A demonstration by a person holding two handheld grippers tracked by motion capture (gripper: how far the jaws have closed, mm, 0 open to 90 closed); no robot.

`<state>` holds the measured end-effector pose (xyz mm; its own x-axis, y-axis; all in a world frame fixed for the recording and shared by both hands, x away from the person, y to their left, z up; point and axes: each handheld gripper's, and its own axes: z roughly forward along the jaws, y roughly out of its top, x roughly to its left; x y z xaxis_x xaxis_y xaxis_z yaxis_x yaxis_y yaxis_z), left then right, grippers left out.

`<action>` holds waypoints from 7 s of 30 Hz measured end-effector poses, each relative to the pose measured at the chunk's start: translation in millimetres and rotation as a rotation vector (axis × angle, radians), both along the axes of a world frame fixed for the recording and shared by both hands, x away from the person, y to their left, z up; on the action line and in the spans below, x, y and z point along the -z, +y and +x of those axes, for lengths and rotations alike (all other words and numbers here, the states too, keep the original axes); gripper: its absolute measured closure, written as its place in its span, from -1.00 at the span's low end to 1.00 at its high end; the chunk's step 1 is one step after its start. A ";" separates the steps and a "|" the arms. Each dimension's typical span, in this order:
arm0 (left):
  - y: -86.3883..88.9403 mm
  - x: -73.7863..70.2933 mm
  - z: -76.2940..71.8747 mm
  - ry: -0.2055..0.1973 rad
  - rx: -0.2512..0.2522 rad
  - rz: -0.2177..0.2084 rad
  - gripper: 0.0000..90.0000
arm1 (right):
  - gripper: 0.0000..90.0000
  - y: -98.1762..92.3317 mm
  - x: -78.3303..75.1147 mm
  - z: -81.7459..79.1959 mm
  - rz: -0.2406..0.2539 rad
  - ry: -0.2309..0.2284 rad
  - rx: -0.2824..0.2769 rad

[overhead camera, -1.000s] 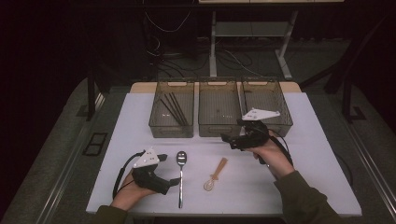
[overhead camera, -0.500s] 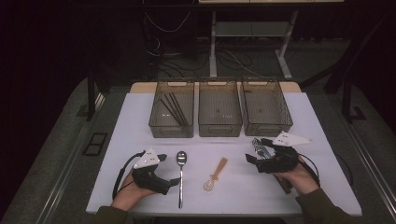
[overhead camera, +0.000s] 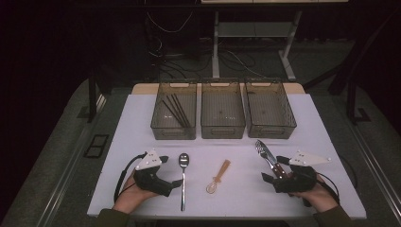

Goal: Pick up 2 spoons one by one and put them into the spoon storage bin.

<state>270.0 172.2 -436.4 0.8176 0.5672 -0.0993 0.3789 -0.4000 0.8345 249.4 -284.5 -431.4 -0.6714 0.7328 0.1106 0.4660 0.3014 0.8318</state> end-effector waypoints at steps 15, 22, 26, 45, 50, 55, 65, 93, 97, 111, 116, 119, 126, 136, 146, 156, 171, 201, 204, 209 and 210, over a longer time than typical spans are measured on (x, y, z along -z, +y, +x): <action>-22.3 -10.7 1.7 0.000 -0.001 -0.011 -0.81 | -0.72 -0.1 2.5 -2.2 -0.010 -0.004 -0.005; -46.3 -12.0 4.5 -0.007 0.026 0.002 -0.68 | -0.72 1.7 2.5 -2.2 -0.015 -0.003 -0.008; -59.5 -11.9 4.8 -0.002 0.047 0.003 -0.61 | -0.72 2.0 2.2 -1.9 -0.015 -0.005 -0.009; -119.1 -2.9 11.8 0.043 0.117 0.077 -0.25 | -0.72 3.0 2.7 -1.0 -0.018 -0.003 -0.009; -131.8 0.5 17.8 0.064 0.114 0.104 -0.09 | -0.72 3.4 2.4 -1.4 -0.019 -0.005 -0.012; -141.9 3.2 25.2 0.074 0.103 0.129 -0.02 | -0.72 3.5 2.5 -1.1 -0.020 -0.004 -0.011; -156.8 10.4 37.7 0.091 0.070 0.146 0.09 | -0.72 3.8 2.6 -1.1 -0.029 -0.006 -0.014; -161.2 13.6 40.5 0.066 0.055 0.211 0.61 | -0.72 4.6 3.5 0.1 -0.028 -0.005 0.022; -160.8 12.5 41.4 0.076 0.055 0.213 0.62 | -0.72 5.0 4.1 0.6 -0.034 -0.005 0.017; -162.0 7.7 42.9 0.111 0.098 0.203 0.63 | -0.72 4.8 4.4 1.6 -0.037 -0.002 0.018; -160.5 3.0 42.6 0.120 0.107 0.196 0.63 | -0.72 4.4 4.1 1.4 -0.037 -0.002 0.022; -158.8 -1.2 43.9 0.125 0.117 0.179 0.63 | -0.72 4.2 4.0 1.5 -0.039 -0.004 0.020; -154.2 -12.9 48.4 0.115 0.133 0.156 0.63 | -0.72 4.6 4.2 1.9 -0.036 -0.006 0.021; -147.9 -29.7 64.5 0.125 0.150 0.119 0.63 | -0.72 4.7 4.2 2.3 -0.036 -0.006 0.017; -141.2 -43.5 87.1 0.136 0.136 0.103 0.62 | -0.72 4.4 3.2 1.1 -0.031 -0.003 0.020; -146.8 -63.3 105.6 0.134 0.132 0.088 0.62 | -0.72 3.7 2.9 1.0 -0.026 -0.011 0.028; -165.3 -92.6 142.9 0.106 0.077 0.097 0.62 | -0.72 1.0 1.4 1.2 -0.018 -0.015 0.043; -176.9 -72.2 219.0 0.142 -0.160 0.103 0.62 | -0.72 3.1 0.5 0.3 -0.019 -0.025 0.025; -180.8 -68.7 220.8 0.140 -0.164 0.102 0.61 | -0.72 3.3 0.4 0.3 -0.019 -0.026 0.025; -188.2 -61.9 223.8 0.133 -0.187 0.121 0.61 | -0.72 3.2 0.0 -0.1 -0.016 -0.026 0.027; -189.8 -60.2 224.1 0.138 -0.189 0.120 0.60 | -0.72 3.2 0.0 0.0 -0.016 -0.025 0.027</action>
<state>494.2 -17.6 -376.1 0.6794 0.7231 -0.1250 0.5632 -0.4046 0.7205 249.4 -281.3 -431.4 -0.6535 0.7524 0.0822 0.4538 0.3026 0.8381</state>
